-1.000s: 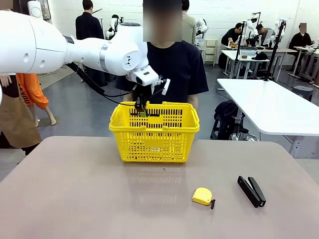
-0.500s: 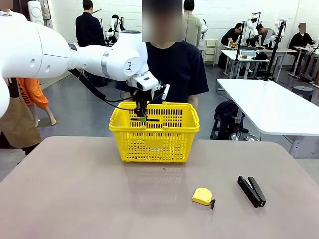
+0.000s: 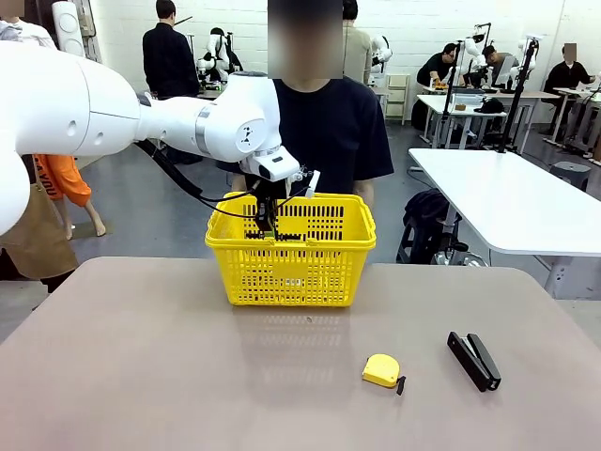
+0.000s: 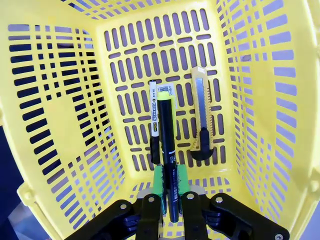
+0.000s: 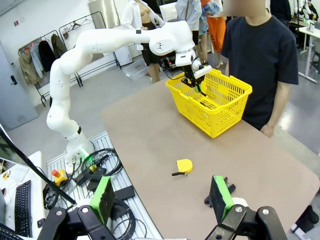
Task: Place the items the person wants into the basket.
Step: Pick up the item the person points to and place it in the Market Basket.
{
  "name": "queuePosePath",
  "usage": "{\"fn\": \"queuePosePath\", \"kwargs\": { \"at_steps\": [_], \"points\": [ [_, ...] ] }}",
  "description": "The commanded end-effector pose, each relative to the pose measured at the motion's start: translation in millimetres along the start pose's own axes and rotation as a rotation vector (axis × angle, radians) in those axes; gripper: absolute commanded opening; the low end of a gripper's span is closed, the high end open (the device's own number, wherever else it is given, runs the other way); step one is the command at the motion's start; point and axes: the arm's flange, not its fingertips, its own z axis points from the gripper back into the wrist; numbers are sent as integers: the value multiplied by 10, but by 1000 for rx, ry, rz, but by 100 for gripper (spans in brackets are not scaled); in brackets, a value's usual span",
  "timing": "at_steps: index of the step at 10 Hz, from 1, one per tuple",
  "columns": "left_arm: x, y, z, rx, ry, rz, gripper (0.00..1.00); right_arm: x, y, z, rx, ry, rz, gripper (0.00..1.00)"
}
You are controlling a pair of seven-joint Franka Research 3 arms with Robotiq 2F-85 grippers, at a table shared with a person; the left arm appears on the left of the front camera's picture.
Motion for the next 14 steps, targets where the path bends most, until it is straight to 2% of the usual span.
{"fn": "queuePosePath", "kwargs": {
  "at_steps": [1,2,3,5,6,7,14],
  "points": [
    [16,55,20,-20,-14,8,70,20,-5,-4,16,-24,16,100],
    [19,63,21,-20,-15,4,75,20,-5,-4,16,-24,16,100],
    [6,60,21,-21,-16,4,100,20,-5,-4,16,-24,16,100],
    [1,53,30,-19,-17,3,100,20,-5,-4,16,-24,16,100],
    [-3,53,36,-19,-18,-1,91,20,-5,-4,16,-24,16,100],
    [-6,49,37,-18,-19,-1,100,20,-5,-4,16,-24,16,100],
    [-14,15,108,-5,-3,3,100,20,-5,-4,16,-24,16,100]
  ]
}}
